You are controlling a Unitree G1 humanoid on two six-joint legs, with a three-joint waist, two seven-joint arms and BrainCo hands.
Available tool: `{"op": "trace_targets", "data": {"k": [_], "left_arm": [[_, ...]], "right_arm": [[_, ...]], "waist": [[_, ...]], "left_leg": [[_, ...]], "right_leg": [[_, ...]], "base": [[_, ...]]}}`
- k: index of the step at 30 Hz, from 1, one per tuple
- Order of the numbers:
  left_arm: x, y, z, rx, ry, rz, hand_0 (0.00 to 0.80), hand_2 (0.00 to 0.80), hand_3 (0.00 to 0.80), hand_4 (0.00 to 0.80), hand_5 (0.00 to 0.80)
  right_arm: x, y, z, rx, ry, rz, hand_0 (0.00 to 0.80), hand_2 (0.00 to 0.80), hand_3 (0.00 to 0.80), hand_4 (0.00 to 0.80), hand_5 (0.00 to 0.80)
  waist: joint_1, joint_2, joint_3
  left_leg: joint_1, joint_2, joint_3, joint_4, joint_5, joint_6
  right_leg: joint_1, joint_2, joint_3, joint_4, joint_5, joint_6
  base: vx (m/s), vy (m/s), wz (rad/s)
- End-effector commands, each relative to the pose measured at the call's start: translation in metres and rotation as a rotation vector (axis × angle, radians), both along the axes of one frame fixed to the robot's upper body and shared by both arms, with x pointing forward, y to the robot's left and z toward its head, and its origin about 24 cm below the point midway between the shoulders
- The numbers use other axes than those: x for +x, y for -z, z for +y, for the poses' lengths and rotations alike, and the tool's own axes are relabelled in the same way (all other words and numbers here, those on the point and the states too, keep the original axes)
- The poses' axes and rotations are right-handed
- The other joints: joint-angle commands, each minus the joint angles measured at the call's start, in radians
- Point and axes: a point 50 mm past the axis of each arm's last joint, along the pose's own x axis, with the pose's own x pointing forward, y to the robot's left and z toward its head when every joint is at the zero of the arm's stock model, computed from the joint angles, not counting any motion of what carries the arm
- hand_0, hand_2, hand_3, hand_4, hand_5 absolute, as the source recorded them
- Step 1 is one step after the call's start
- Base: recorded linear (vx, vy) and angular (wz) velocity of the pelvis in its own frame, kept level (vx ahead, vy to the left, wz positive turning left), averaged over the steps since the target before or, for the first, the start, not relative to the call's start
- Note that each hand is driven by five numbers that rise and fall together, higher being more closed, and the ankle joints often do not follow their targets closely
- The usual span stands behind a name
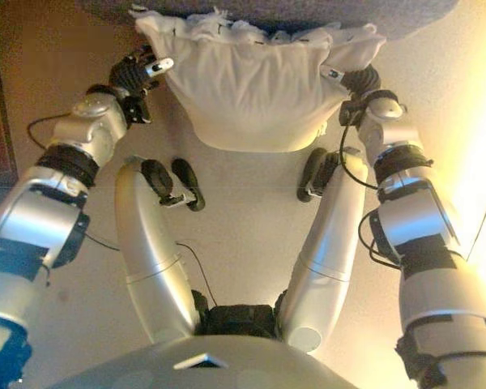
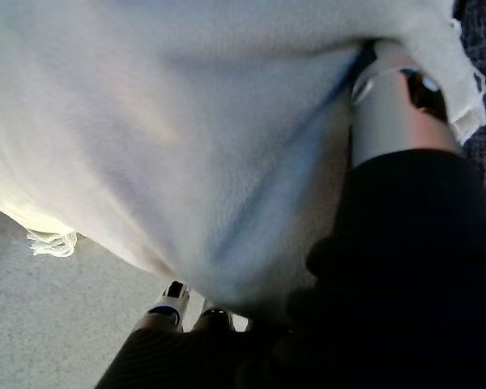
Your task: Pick up the cushion and take it to the sofa
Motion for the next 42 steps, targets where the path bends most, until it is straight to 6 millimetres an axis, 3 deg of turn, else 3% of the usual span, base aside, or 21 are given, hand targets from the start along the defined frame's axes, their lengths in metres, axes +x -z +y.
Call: {"op": "trace_targets", "data": {"k": [1, 10, 16, 21, 29, 30, 31, 37, 42], "left_arm": [[0.007, -0.024, -0.017, 0.017, 0.102, -0.036, 0.800, 0.800, 0.800, 0.800, 0.800], [0.007, -0.016, -0.036, 0.042, 0.124, -0.029, 0.800, 0.800, 0.800, 0.800, 0.800], [0.006, -0.016, -0.035, 0.061, 0.121, -0.053, 0.800, 0.800, 0.800, 0.800, 0.800], [0.000, -0.014, -0.027, -0.065, 0.129, -0.128, 0.800, 0.800, 0.800, 0.800, 0.800], [-0.028, 0.024, -0.016, -0.163, 0.096, -0.177, 0.800, 0.800, 0.800, 0.800, 0.800], [-0.033, 0.029, -0.014, -0.198, 0.086, -0.175, 0.800, 0.800, 0.800, 0.800, 0.800], [-0.038, 0.036, -0.013, -0.215, 0.081, -0.171, 0.800, 0.800, 0.800, 0.800, 0.800], [-0.050, 0.050, -0.020, -0.180, 0.101, -0.158, 0.800, 0.800, 0.800, 0.800, 0.800], [-0.064, 0.070, -0.021, -0.219, 0.086, -0.107, 0.800, 0.800, 0.800, 0.800, 0.800]], "right_arm": [[0.007, -0.008, 0.036, -0.008, -0.173, -0.001, 0.800, 0.800, 0.800, 0.800, 0.800], [0.005, 0.003, 0.049, 0.011, -0.209, 0.012, 0.800, 0.800, 0.800, 0.800, 0.800], [0.003, 0.003, 0.047, 0.101, -0.173, -0.032, 0.800, 0.800, 0.800, 0.800, 0.800], [0.000, -0.005, 0.043, 0.123, -0.145, -0.144, 0.800, 0.800, 0.800, 0.800, 0.800], [-0.028, 0.019, 0.039, 0.242, -0.089, -0.218, 0.800, 0.800, 0.800, 0.800, 0.800], [-0.033, 0.025, 0.040, 0.261, -0.078, -0.213, 0.800, 0.800, 0.800, 0.800, 0.800], [-0.038, 0.033, 0.040, 0.279, -0.065, -0.217, 0.800, 0.800, 0.800, 0.800, 0.800], [-0.052, 0.050, 0.038, 0.263, -0.070, -0.191, 0.800, 0.800, 0.800, 0.800, 0.800], [-0.065, 0.070, 0.040, 0.269, -0.097, -0.118, 0.800, 0.800, 0.800, 0.800, 0.800]], "waist": [[0.007, -0.007, -0.008], [0.006, -0.017, -0.008], [0.009, -0.025, -0.009], [0.011, -0.036, -0.080], [0.015, -0.050, -0.210], [0.013, -0.056, -0.235], [0.014, -0.062, -0.260], [0.033, -0.084, -0.348], [0.046, -0.083, -0.457]], "left_leg": [[-0.007, 0.013, -0.007, 0.051, -0.087, 0.004], [-0.015, 0.013, -0.022, 0.116, -0.115, 0.011], [0.064, 0.004, -0.018, 0.043, -0.104, -0.001], [0.223, 0.002, 0.006, -0.181, -0.033, -0.022], [0.590, -0.002, 0.048, -0.550, 0.108, -0.035], [0.654, -0.012, 0.065, -0.644, 0.164, -0.024], [0.727, -0.017, 0.074, -0.721, 0.184, -0.023], [1.039, -0.034, 0.147, -1.039, 0.278, -0.045], [1.290, -0.047, 0.197, -1.316, 0.369, -0.054]], "right_leg": [[0.031, -0.035, 0.051, -0.026, -0.010, 0.015], [0.024, -0.035, 0.058, 0.035, -0.031, 0.012], [0.101, -0.038, 0.028, -0.033, -0.020, 0.018], [0.270, -0.023, -0.035, -0.249, 0.038, 0.027], [0.619, -0.001, -0.075, -0.570, 0.155, 0.051], [0.680, -0.001, -0.094, -0.659, 0.205, 0.042], [0.750, 0.001, -0.104, -0.728, 0.219, 0.046], [1.045, -0.004, -0.162, -1.013, 0.286, 0.093], [1.297, 0.019, -0.239, -1.290, 0.357, 0.136]], "base": [[-0.026, -0.001, -0.06], [0.004, -0.004, -0.04], [0.004, -0.004, 0.01], [0.038, 0.000, -0.03], [0.163, 0.011, -0.10], [0.272, -0.009, -0.08], [0.315, -0.032, -0.05], [0.299, -0.054, 0.06], [0.262, -0.035, -0.09]]}}
